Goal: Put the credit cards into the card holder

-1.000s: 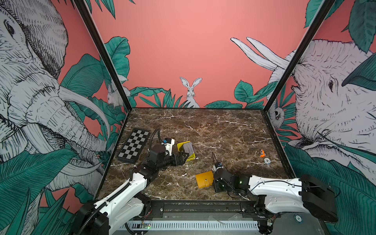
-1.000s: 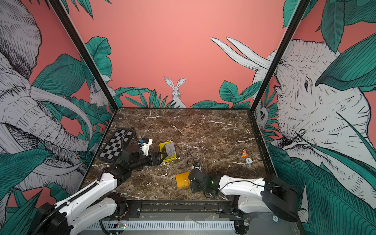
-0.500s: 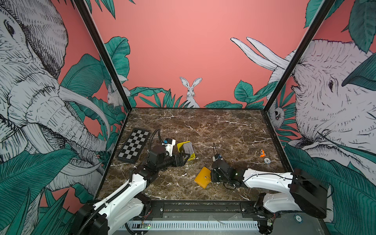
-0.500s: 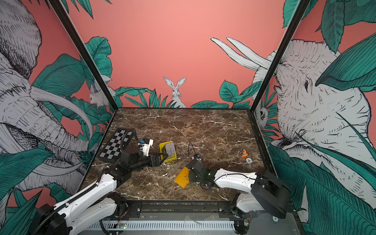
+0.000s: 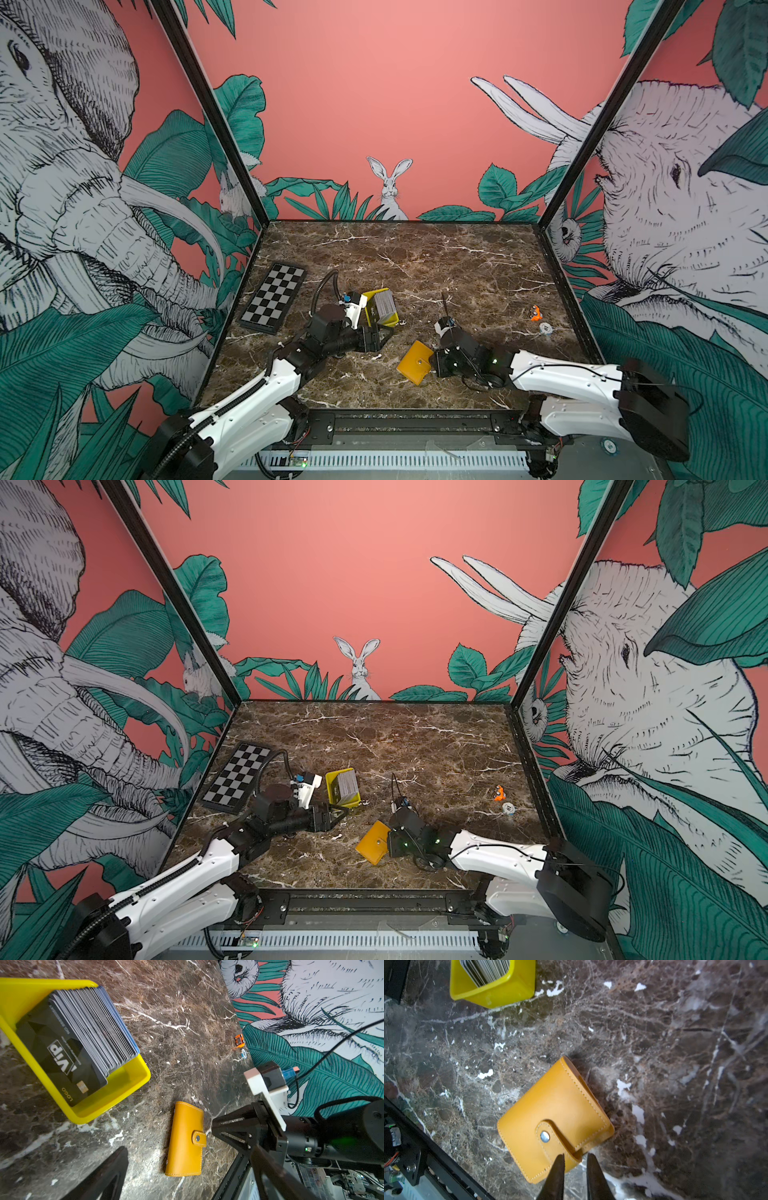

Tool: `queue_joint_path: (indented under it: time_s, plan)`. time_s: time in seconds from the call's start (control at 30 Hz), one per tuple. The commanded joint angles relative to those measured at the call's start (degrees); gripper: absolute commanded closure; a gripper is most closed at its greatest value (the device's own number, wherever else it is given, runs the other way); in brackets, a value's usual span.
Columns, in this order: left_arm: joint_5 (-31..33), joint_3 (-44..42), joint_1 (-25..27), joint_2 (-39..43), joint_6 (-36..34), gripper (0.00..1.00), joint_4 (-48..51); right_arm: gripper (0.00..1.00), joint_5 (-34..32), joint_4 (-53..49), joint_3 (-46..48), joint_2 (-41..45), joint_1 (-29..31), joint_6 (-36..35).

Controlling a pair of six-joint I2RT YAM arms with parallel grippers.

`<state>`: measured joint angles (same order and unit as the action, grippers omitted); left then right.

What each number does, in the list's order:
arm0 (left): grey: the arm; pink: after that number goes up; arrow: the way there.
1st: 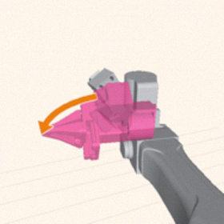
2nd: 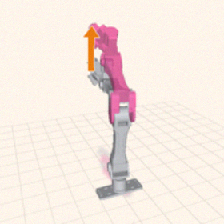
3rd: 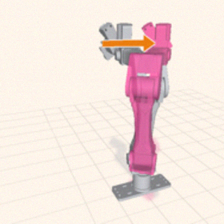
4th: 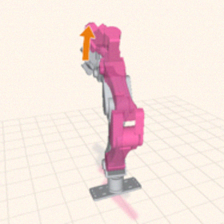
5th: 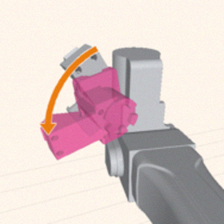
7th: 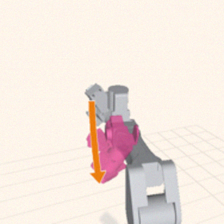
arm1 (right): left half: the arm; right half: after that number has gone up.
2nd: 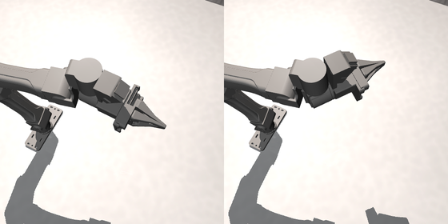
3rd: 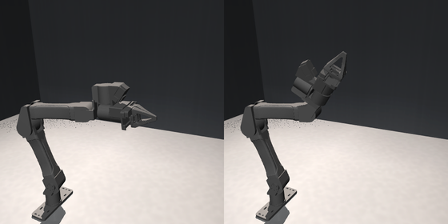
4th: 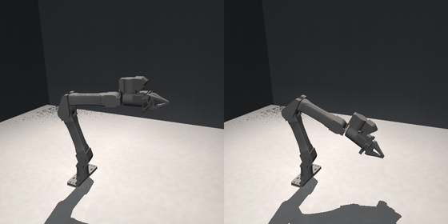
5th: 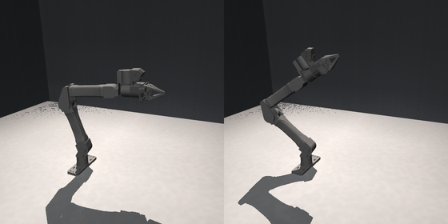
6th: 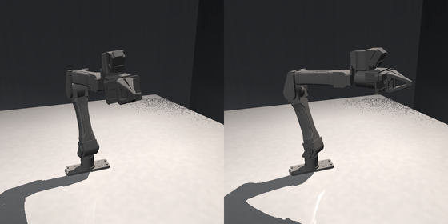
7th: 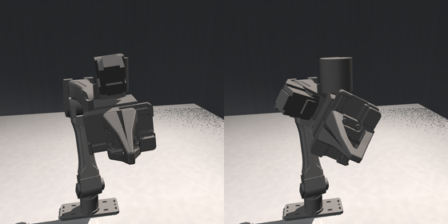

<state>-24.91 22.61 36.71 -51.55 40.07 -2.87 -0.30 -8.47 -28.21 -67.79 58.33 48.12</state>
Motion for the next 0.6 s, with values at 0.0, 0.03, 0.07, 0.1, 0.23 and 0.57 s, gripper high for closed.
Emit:
queue_joint_path:
  time_s: [0.0, 0.03, 0.07, 0.1, 0.23, 0.57]
  plan:
    - [-0.53, -1.4, 1.15, 0.44, 1.67, 0.08, 1.59, 0.78, 0.04, -4.88, 1.32, 1.33, 0.3, -0.16]
    - [-1.02, -1.81, 1.34, 0.04, 2.2, 0.09, 1.11, 0.78, -0.22, -5.57, 1.65, 1.47, 0.32, 0.17]
    - [-1.48, -2.02, 1.64, -0.36, 2.55, 0.1, 0.59, 0.78, -0.5, -6.08, 2.0, 1.52, 0.3, 0.38]
    - [-1.71, -2.3, 2.13, -0.84, 2.92, 0.11, 0.14, 0.77, -0.61, -6.13, 2.33, 1.44, 0.34, 0.55]
    - [-0.14, -2.22, 5.68, -2.37, 2.99, 0.13, 0.96, 0.79, -1.33, -5.77, 2.72, -0.36, 0.34, 1.06]
    - [3.66, -5.46, 10.2, -4.99, 7.01, 0.19, -3.29, 0.86, -2.47, 1.96, 0.61, -7.08, 0.02, 0.85]
